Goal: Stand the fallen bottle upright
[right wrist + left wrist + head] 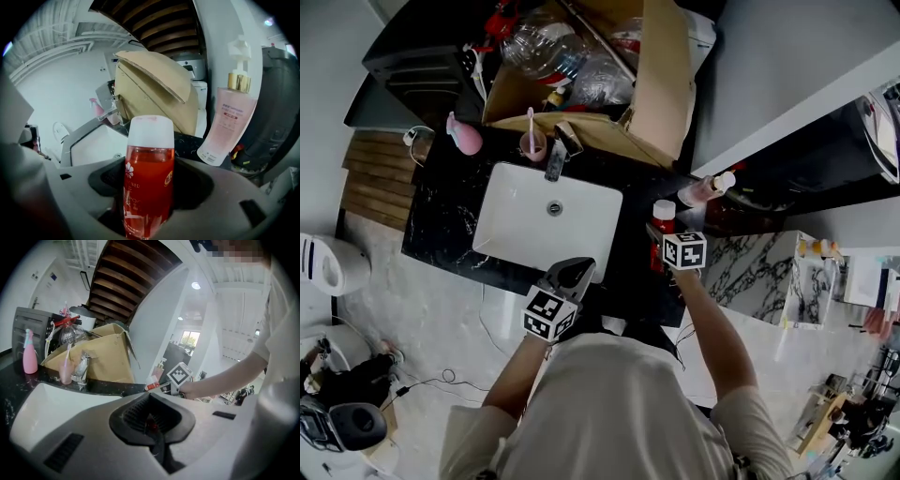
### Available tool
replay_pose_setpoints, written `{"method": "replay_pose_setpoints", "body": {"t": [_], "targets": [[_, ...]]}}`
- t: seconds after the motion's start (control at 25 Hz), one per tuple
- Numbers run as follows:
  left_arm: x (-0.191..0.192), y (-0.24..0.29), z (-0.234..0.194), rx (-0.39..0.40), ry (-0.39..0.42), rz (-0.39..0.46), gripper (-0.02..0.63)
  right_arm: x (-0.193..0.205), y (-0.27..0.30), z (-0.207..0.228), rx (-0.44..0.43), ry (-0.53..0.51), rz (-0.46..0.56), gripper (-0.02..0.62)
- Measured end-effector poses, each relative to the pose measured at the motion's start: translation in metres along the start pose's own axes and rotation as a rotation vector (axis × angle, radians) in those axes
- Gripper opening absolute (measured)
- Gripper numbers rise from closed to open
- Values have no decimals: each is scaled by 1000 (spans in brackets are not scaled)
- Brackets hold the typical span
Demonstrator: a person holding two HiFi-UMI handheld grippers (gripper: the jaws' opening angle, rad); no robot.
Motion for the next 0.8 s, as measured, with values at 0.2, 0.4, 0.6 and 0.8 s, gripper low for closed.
{"method": "replay_pose_setpoints", "body": {"t": [0.2,0.4,0.6,0.8], "targets": [[-4,-3,8,0,17,10,6,-7,-18,6,21,-9,77,307],[-3,-3,15,0,24,6,6,-14,-31,11,47,-17,180,305],[-3,-4,21,3,26,-3,6,-13,-42,12,63,-40,287,305],[-2,-2,22,7,35,-18,6,-6,-48,7,59,-81,313,307]]}}
Point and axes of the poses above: the fingertips, and each gripper's own axes: y forward along the fingers, z to its right, x out of its underside, the point moved 7 cm from there along -y, backward along the fingers, and after that the axes turned 5 degrees about z, right-handed, at the moved point
